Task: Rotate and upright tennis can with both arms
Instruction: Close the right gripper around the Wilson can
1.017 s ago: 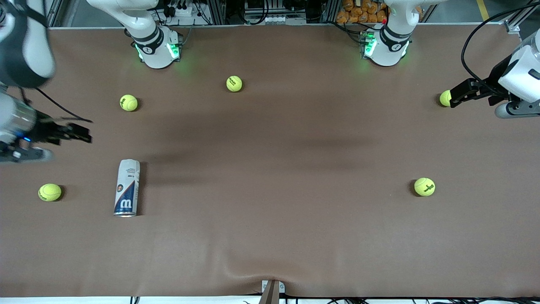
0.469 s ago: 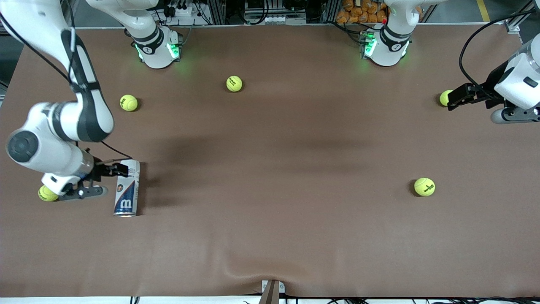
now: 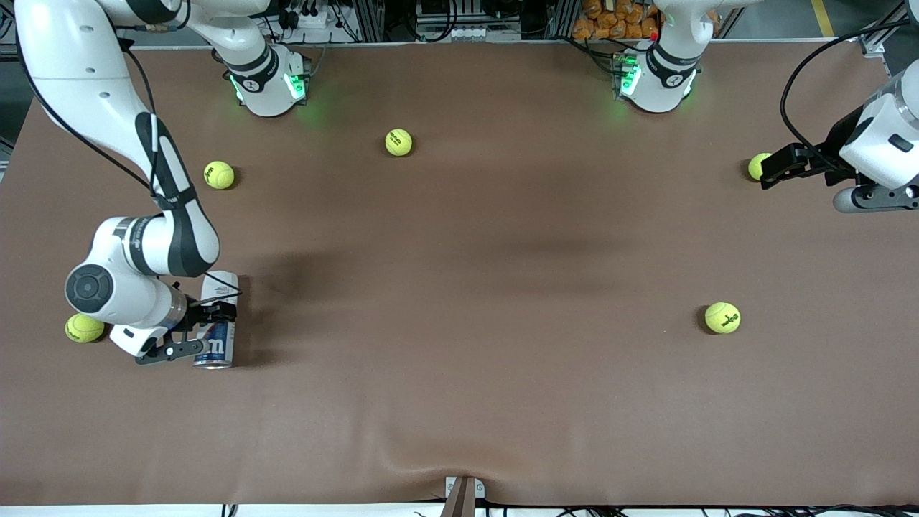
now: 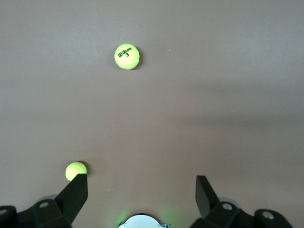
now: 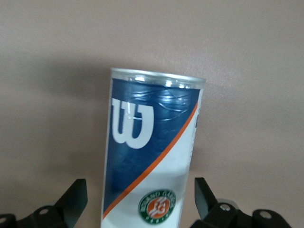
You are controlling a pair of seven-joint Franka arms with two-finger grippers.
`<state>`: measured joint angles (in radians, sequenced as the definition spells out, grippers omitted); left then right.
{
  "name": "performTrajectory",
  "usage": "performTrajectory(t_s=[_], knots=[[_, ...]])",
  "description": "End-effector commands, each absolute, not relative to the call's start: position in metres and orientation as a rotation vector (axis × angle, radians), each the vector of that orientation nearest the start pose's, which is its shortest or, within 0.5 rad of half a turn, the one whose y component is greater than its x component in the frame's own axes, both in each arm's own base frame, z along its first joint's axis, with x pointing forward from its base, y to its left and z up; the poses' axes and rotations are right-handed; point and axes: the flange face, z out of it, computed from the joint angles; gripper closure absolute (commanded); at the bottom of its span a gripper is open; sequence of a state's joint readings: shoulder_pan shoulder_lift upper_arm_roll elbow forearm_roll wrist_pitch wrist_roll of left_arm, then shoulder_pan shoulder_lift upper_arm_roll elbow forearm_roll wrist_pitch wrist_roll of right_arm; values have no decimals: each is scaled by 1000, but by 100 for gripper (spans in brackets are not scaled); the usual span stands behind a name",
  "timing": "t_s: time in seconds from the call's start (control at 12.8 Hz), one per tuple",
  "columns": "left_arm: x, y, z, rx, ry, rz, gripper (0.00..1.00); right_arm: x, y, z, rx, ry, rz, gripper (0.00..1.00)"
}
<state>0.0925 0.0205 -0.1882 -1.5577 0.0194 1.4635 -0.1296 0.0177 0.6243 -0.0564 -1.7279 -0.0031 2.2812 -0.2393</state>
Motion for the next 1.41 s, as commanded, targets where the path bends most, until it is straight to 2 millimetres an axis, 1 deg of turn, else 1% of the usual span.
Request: performTrajectory(t_s=[0.0,0.16,0.39,0.55,0.7,0.78,0.94,1.02,1.1,1.25,1.33], knots=[[546,-48,614,-3084,-54,176,0,669,-27,204,-3143,-342,105,0],[547,-47,613,-3085,-58,174,0,667,-28,193,-3141,-331,126,0],[549,-48,610,-3085,-53,183,0,666,-32,191,-3141,-320,135,0],[549,-45,610,-3085,-62,183,0,666,-30,190,-3140,-324,135,0],[549,-42,611,-3086,-65,179,0,666,-30,191,-3140,-324,135,22],[549,-41,611,-3086,-70,179,0,666,-30,191,-3140,-324,135,30],[549,-40,611,-3085,-70,182,0,667,-28,194,-3140,-329,130,32],[548,-38,613,-3086,-70,177,0,667,-26,199,-3140,-331,128,32],[548,-37,613,-3087,-65,178,0,669,-24,210,-3140,-340,106,32],[549,-35,612,-3085,-68,180,0,673,-24,243,-3142,-351,51,32],[550,-35,611,-3085,-67,180,0,672,-20,263,-3139,-361,50,32]])
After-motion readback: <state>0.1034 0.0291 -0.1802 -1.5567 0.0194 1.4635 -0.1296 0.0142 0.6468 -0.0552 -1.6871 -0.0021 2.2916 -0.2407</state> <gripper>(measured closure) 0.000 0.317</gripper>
